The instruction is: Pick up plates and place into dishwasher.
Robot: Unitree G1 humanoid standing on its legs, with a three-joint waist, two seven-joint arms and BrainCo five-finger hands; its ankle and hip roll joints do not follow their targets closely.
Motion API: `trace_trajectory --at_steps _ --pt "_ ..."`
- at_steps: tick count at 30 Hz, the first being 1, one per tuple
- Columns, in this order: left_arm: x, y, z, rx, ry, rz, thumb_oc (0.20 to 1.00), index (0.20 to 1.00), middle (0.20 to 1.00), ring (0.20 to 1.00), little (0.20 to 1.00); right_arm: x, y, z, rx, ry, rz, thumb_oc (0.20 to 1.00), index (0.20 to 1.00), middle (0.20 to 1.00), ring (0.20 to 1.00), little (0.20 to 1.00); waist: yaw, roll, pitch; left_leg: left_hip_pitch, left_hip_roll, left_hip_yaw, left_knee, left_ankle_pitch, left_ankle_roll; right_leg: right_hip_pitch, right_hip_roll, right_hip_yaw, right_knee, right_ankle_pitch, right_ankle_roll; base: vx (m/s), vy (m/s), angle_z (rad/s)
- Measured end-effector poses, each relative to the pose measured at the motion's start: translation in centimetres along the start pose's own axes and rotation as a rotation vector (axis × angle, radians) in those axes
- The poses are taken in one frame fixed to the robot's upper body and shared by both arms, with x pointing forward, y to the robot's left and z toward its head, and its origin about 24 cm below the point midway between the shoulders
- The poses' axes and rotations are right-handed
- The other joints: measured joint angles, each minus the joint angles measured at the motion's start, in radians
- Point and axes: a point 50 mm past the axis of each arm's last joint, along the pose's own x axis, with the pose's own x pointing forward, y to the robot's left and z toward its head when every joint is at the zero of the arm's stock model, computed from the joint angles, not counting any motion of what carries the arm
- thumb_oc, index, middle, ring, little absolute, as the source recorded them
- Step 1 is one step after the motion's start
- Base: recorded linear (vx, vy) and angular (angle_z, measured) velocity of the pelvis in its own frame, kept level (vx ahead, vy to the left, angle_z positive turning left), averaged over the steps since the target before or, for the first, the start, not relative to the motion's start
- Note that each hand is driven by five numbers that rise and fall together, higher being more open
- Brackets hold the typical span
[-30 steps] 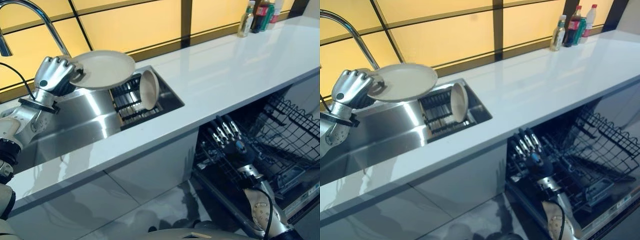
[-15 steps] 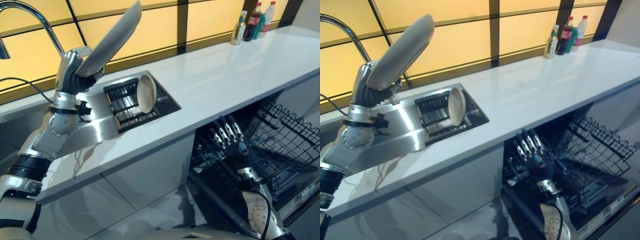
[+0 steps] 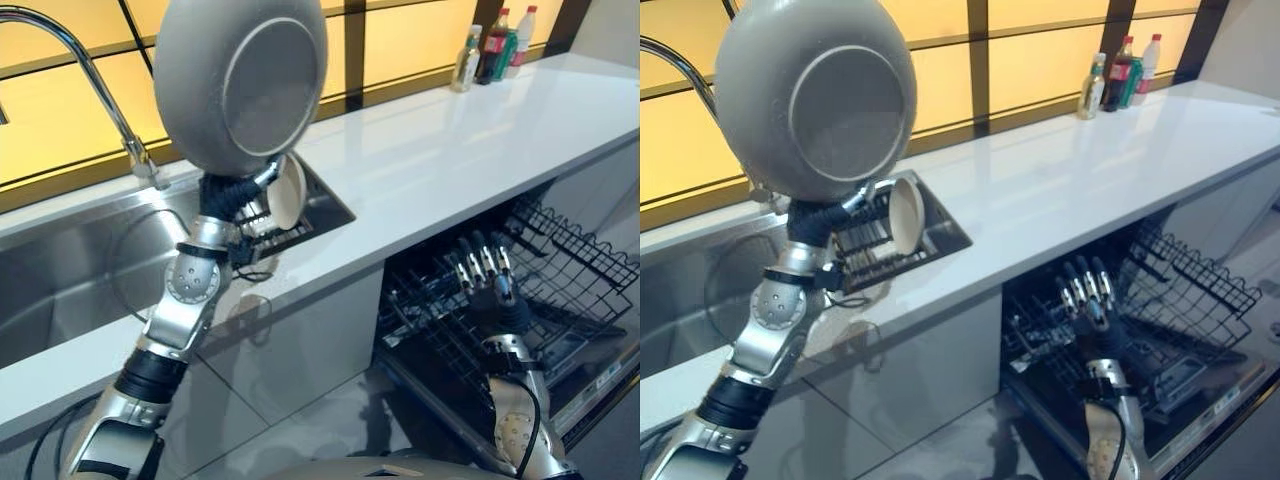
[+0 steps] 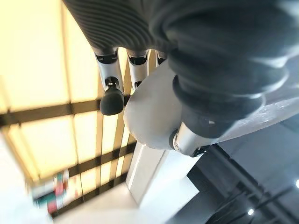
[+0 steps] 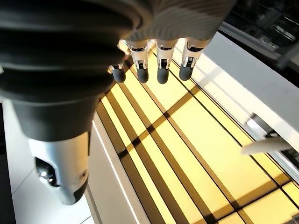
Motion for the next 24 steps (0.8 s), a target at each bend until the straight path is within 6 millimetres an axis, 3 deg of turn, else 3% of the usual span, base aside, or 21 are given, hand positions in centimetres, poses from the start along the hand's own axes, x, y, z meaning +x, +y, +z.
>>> trace_trajectory --at_steps 9,13,24 --pt "-1.3 -4.6 -1.4 -0.419 0.111 -0.223 0.2 0.2 0.2 0.2 0.2 1.8 -0.5 2.7 -0.087 -0.137 -0.066 1.0 1.0 1.0 1.0 1.0 -0.001 -0.002 0.001 0.0 0.002 0.021 0.0 -0.003 0.002 -0.013 0.002 0.011 0.001 0.0 0.0 -0.03 0.005 -0.06" --pt "-1.7 -5.9 -1.7 -0.545 0.133 -0.306 0.2 0.2 0.2 0.2 0.2 2.7 0.5 3.3 -0.09 -0.151 -0.005 1.0 1.0 1.0 1.0 1.0 0.0 -0.003 0.002 0.001 0.001 0.023 0.0 -0.005 0.002 -0.015 0.002 0.016 -0.001 0.0 0.0 0.0 0.003 -0.01" --pt "-3.0 -9.4 -2.4 -0.69 0.211 -0.566 0.2 0.2 0.2 0.2 0.2 4.9 4.1 0.4 -0.049 0.048 0.22 1.0 1.0 1.0 1.0 1.0 0.023 -0.001 0.004 0.004 0.001 0.031 0.0 -0.011 0.003 -0.013 0.002 0.025 -0.004 0.002 -0.001 0.0 0.0 -0.01"
